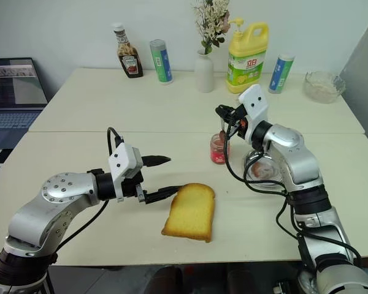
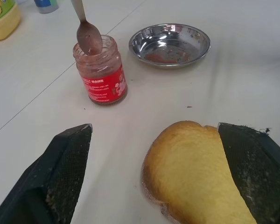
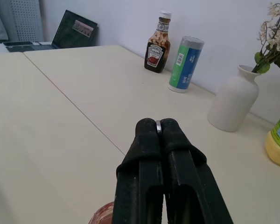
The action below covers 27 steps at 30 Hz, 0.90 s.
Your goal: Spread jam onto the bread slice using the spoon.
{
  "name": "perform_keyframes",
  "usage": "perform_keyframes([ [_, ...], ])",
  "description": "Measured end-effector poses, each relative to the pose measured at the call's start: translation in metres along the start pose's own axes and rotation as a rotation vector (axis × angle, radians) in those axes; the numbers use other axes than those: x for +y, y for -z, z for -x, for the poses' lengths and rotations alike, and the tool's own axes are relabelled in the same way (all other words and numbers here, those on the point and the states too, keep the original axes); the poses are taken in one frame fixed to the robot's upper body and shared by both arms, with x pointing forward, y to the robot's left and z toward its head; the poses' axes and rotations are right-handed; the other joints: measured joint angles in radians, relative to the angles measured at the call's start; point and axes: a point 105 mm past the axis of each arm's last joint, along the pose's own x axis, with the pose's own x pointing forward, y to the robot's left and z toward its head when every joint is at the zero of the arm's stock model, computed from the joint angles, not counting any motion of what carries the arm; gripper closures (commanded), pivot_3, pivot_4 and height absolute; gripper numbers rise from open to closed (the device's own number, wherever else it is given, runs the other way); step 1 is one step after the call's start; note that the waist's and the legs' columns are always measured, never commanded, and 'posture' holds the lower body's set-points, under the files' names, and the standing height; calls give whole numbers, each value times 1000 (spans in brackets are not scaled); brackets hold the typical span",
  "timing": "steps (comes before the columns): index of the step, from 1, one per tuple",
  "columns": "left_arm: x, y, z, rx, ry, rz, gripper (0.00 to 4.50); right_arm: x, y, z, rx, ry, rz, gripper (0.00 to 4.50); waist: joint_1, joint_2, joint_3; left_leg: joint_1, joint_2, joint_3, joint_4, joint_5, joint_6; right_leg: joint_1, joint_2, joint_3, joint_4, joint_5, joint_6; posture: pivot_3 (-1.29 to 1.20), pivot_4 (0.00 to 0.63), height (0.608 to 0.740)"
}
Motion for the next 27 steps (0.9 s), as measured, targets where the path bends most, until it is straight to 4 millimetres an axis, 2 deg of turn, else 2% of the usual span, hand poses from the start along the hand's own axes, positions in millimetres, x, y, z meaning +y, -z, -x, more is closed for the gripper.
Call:
perform_keyframes([
  [6,0,-1,0,-1,3,-3,0,12,5,-2,12,-52,96,4476,0,0,0,0,0,0,0,0,0,0,0,0,0,0,0,0,150,740],
  [14,0,-2,-1,-3,8,-8,0,34,27,1,71,-142,275,4476,0,0,0,0,0,0,0,0,0,0,0,0,0,0,0,0,150,740],
  [19,-1,-1,-1,-2,14,-8,0,39,34,1,90,-168,351,4476,0,0,0,0,0,0,0,0,0,0,0,0,0,0,0,0,150,740],
  [23,-4,0,-3,2,26,-5,0,39,42,-1,110,-162,319,4476,0,0,0,0,0,0,0,0,0,0,0,0,1,0,0,0,150,740],
  [27,-4,0,-3,2,25,-7,0,36,46,-5,122,-117,155,4476,0,0,0,1,0,-1,1,0,0,0,0,0,2,0,0,0,150,740],
])
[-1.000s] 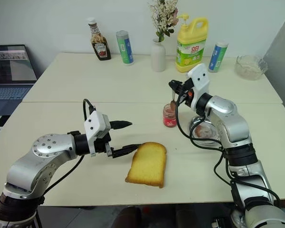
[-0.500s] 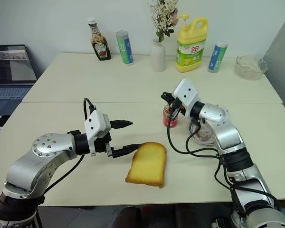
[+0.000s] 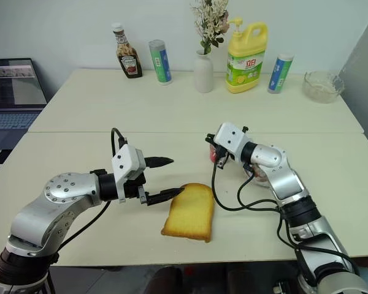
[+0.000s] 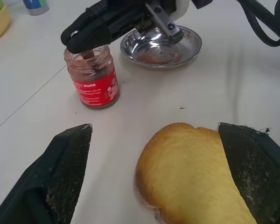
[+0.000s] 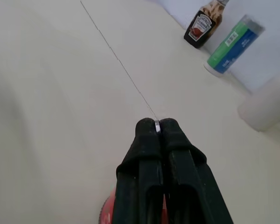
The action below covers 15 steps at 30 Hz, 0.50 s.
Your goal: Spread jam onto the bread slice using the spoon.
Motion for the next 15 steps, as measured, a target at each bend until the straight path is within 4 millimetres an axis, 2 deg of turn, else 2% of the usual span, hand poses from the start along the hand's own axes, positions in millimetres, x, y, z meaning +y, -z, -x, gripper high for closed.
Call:
perform_keyframes([
  [4,0,0,0,0,0,-1,0,-9,1,2,4,48,-131,4476,0,0,0,0,0,0,0,0,0,0,0,0,1,0,0,0,150,740],
  [11,0,0,0,2,-1,-2,0,-16,1,3,15,84,-207,4476,0,0,0,1,0,0,0,0,0,0,0,0,2,0,0,0,150,740],
  [15,0,0,0,3,-2,-4,0,-23,3,5,9,133,-312,4476,0,0,0,1,0,0,0,0,0,0,0,0,2,0,0,0,150,740],
])
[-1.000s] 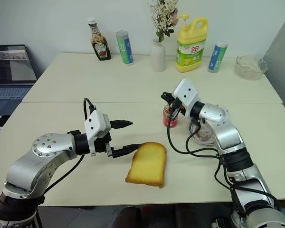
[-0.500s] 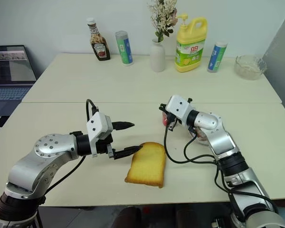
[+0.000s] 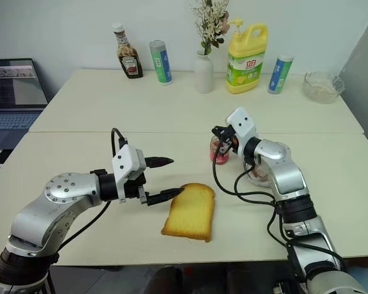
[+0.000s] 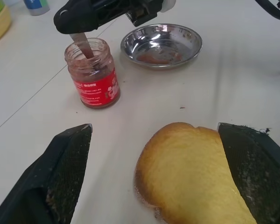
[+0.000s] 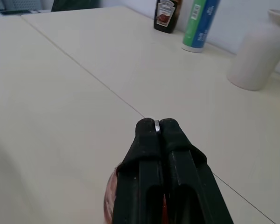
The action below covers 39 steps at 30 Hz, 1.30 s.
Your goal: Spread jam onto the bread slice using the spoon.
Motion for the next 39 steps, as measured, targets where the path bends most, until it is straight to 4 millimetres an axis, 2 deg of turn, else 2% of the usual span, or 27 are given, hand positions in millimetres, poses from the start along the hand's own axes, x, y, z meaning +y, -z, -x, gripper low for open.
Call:
perform_keyframes([
  [4,0,0,0,1,-1,-1,0,-6,2,0,4,47,-130,4476,0,0,0,0,0,0,0,0,0,0,0,0,1,0,0,0,150,740],
  [16,0,0,0,3,-3,-6,0,-12,7,-1,12,105,-258,4476,-1,0,0,0,0,0,0,0,0,0,0,0,1,0,0,0,150,740],
  [26,0,1,-1,5,-5,-11,0,-24,17,2,-29,186,-491,4476,-1,0,0,0,0,0,0,0,0,0,0,0,1,0,0,0,150,740],
  [39,-2,0,-3,-2,4,-23,0,-24,14,2,-69,206,-647,4476,-1,0,0,0,0,0,-1,0,0,-1,0,0,1,0,0,0,150,740],
])
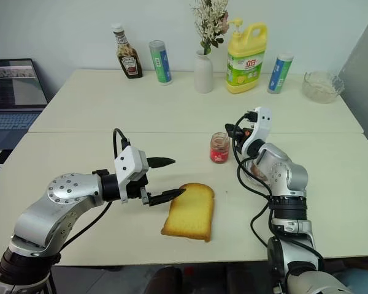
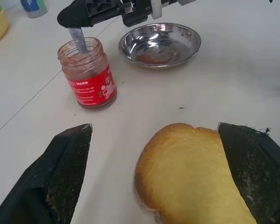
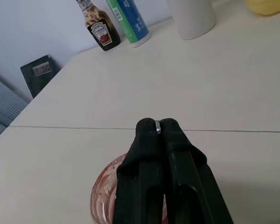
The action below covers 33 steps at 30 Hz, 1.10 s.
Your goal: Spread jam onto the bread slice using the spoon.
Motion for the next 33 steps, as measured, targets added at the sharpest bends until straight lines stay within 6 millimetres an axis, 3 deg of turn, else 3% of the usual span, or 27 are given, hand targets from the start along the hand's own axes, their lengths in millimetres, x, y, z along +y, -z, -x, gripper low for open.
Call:
perform_keyframes([
  [13,-1,3,-3,8,8,-5,0,5,-18,5,-99,14,-114,4476,0,0,0,0,0,0,0,0,0,0,0,0,0,0,0,0,150,740],
  [22,-1,4,-3,9,7,-7,0,-10,-24,13,-147,74,-262,4476,-1,0,0,0,0,0,0,0,0,0,0,0,0,0,0,0,150,740],
  [33,2,4,-3,11,3,-6,0,-14,-26,17,-166,93,-372,4476,-2,0,0,0,0,0,0,0,0,0,0,0,0,0,0,0,150,740],
])
